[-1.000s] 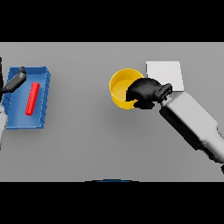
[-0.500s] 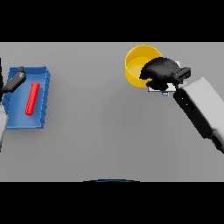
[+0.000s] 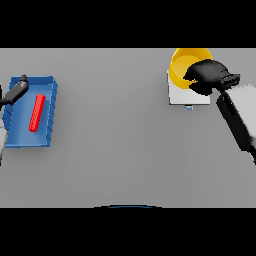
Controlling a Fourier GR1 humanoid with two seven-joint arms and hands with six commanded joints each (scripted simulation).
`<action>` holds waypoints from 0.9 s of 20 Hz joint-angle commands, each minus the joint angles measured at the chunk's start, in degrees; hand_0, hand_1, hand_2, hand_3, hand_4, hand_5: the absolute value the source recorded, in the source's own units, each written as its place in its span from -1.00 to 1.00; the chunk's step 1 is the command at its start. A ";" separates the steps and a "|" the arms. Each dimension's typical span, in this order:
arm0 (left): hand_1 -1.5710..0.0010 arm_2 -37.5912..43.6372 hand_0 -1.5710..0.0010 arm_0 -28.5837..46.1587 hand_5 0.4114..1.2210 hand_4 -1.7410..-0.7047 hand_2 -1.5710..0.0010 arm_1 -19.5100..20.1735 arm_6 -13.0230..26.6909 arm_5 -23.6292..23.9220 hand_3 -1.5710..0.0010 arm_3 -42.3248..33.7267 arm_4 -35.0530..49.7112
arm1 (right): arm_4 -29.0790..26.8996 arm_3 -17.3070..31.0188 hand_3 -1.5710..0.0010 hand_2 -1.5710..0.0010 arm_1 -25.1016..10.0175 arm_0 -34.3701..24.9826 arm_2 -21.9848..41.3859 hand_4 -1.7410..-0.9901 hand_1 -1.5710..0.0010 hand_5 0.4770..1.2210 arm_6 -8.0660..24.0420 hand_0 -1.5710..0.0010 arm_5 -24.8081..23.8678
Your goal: Pick up the red beaker and tilt it to pour out 1 green nut into yellow bowl. Pick up the yellow bowl and place it on the metallic measuring scale.
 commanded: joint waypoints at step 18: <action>1.00 -0.42 1.00 -0.61 -0.36 0.97 1.00 0.16 -0.48 -0.06 1.00 0.69 -0.68 | -0.23 14.52 -0.26 -0.64 3.62 -2.36 -1.76 -0.86 -0.70 1.00 -4.51 -0.83 -5.91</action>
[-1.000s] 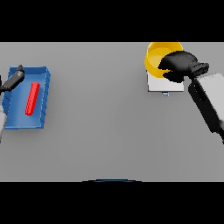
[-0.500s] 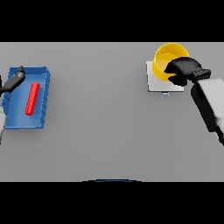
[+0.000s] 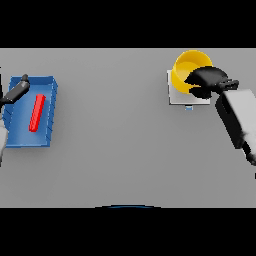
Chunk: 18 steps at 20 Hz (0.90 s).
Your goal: Pick up the red beaker and tilt it to pour out 1 green nut into yellow bowl. Pick up the yellow bowl and place it on the metallic measuring scale.
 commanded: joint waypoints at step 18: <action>1.00 -0.42 1.00 -0.26 -0.37 0.97 1.00 -0.80 0.39 0.83 1.00 0.59 -0.60 | 1.37 1.75 0.78 0.96 -0.37 -0.34 1.21 -0.33 0.97 -0.26 -0.85 0.96 0.95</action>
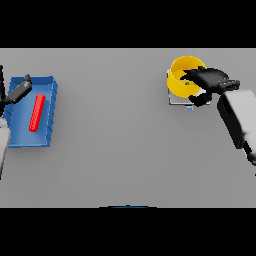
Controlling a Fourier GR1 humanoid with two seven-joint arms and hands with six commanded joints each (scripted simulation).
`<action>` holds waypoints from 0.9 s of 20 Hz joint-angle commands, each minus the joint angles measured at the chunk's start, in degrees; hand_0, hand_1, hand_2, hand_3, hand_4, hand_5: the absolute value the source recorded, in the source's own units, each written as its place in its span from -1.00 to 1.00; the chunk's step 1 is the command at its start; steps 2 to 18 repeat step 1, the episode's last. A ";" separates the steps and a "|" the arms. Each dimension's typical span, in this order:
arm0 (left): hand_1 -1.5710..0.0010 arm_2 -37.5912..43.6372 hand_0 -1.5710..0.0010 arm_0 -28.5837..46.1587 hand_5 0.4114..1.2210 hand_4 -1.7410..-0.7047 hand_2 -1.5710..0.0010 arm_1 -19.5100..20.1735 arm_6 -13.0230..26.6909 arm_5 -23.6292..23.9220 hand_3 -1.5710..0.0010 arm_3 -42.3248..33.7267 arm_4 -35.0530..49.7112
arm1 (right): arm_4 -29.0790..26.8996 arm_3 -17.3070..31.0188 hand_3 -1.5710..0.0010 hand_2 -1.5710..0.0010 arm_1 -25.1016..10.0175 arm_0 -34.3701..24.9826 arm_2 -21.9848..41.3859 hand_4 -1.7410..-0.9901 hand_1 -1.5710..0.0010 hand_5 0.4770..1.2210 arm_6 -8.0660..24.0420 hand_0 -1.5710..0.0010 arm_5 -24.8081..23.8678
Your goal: Pick up the red beaker and tilt it to pour out 1 green nut into yellow bowl. Pick up the yellow bowl and place it on the metallic measuring scale.
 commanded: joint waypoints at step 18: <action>1.00 0.28 1.00 -0.08 -0.37 0.96 1.00 0.24 -0.04 -0.02 1.00 0.55 0.11 | -0.18 -0.31 0.81 0.97 -0.11 0.25 -0.03 -0.30 0.97 -0.30 0.28 0.97 0.61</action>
